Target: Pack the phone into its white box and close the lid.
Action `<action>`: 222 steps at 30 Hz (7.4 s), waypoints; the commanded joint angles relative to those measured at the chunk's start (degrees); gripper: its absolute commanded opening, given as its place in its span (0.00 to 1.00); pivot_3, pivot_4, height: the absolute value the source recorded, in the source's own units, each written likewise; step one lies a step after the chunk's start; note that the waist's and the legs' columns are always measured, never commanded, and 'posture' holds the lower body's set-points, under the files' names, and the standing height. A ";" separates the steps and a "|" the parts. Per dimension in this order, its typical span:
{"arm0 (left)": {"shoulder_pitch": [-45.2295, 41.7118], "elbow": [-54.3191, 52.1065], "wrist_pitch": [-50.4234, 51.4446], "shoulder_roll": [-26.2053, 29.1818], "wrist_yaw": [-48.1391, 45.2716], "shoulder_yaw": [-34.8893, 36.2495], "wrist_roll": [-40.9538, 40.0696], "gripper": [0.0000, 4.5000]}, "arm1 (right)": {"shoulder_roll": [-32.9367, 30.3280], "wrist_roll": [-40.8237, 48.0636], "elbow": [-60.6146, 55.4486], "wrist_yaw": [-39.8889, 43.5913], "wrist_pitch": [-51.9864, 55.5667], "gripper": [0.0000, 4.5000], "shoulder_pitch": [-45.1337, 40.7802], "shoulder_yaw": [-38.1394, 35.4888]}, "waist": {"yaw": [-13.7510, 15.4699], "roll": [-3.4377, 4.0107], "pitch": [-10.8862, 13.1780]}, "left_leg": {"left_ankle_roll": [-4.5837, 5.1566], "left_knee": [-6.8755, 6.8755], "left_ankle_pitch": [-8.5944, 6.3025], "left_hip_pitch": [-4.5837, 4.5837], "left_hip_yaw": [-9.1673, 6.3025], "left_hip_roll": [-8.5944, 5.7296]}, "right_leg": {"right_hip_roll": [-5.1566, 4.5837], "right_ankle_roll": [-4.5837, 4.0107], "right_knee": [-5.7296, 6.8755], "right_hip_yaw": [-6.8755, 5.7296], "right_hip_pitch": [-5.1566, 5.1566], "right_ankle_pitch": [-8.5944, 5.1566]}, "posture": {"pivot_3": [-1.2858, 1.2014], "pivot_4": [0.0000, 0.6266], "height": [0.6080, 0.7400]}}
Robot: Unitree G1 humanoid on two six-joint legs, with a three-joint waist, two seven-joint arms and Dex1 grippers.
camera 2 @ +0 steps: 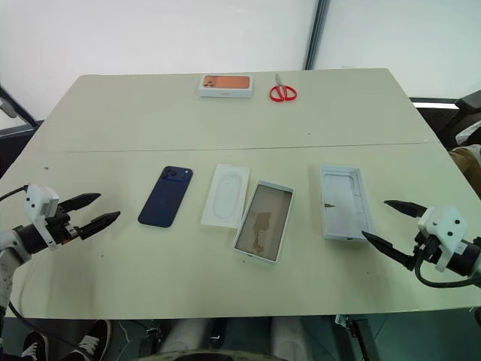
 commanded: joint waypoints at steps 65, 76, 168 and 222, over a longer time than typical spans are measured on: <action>-24.44 -16.09 63.79 -20.52 26.92 -13.80 -17.99 0.99 | 4.62 -4.48 -16.88 -9.17 10.83 1.00 -20.06 23.35 | 0.15 -0.03 0.01 | -0.01 0.14 0.02 -0.03 -0.02 -0.10 | 0.09 0.05 0.14 -0.02 -0.01 0.00 | 0.52 0.24 1.00; -24.16 -13.46 67.84 -24.97 30.87 -13.03 -18.48 0.71 | 4.61 -4.73 -17.18 -10.39 10.48 1.00 -20.15 23.17 | 0.18 -0.04 -0.01 | -0.01 0.18 0.02 -0.02 -0.02 -0.11 | 0.08 0.06 0.16 -0.02 0.02 -0.01 | 0.52 0.24 1.00; -23.76 -18.62 72.21 -36.52 49.51 0.70 -35.45 0.00 | 7.57 -2.00 -20.98 -12.25 20.02 0.75 -20.33 25.10 | 1.07 -0.23 0.06 | -0.04 0.25 0.03 -0.06 -0.01 -0.11 | 0.09 0.08 0.21 0.01 -0.03 -0.02 | 0.52 0.24 1.00; -13.50 -25.25 35.48 -10.07 13.83 -10.84 -17.13 1.00 | 19.81 -25.47 -2.32 -18.21 18.48 0.01 -41.38 53.72 | -0.18 -0.17 0.07 | -0.10 -0.03 0.07 -0.07 -0.04 -0.09 | 0.08 0.04 0.11 0.04 -0.18 -0.03 | 0.52 0.24 1.00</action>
